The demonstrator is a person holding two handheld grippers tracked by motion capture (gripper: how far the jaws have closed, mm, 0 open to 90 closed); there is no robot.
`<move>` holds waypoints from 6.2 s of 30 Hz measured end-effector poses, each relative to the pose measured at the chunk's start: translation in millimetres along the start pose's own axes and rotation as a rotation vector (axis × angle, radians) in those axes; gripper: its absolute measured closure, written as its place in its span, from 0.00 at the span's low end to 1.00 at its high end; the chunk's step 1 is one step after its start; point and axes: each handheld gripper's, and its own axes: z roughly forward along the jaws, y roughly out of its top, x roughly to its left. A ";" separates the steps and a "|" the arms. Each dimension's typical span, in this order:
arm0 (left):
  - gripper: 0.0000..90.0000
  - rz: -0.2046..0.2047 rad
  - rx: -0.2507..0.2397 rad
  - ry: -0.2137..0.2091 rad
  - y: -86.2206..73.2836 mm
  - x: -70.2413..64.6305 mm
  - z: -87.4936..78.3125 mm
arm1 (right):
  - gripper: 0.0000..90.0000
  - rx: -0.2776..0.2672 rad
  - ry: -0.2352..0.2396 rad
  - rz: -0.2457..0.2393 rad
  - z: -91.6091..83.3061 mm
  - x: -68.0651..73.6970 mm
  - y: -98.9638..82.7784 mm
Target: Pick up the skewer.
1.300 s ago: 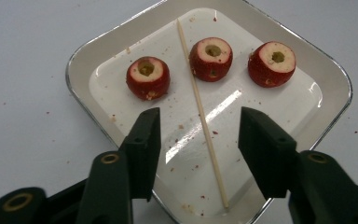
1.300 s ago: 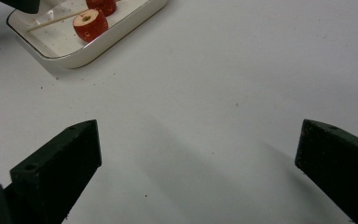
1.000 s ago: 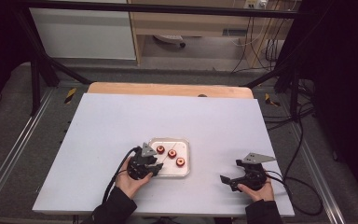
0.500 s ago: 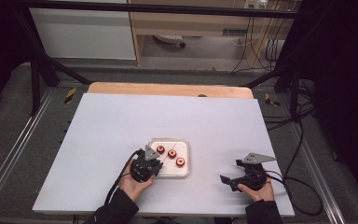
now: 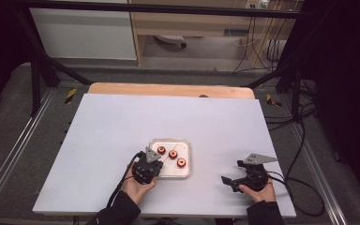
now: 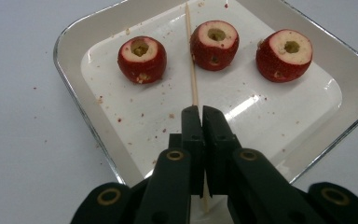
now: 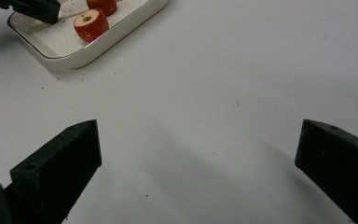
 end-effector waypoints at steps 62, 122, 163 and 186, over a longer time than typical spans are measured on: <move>0.98 0.153 -0.082 -0.234 22.7 33.0 -48.5 | 0.04 0.034 -0.040 -0.252 15.3 47.1 39.0; 0.98 0.390 0.045 -0.405 58.8 -46.0 -19.8 | 0.85 0.176 -0.069 -1.159 45.6 96.8 56.2; 0.94 0.399 0.324 -0.366 65.5 -56.4 1.8 | 0.98 0.305 -0.091 -1.502 56.6 116.4 63.3; 0.98 0.398 0.292 -0.289 50.0 -40.0 -9.6 | 0.55 0.195 -0.161 -1.088 45.7 103.6 71.2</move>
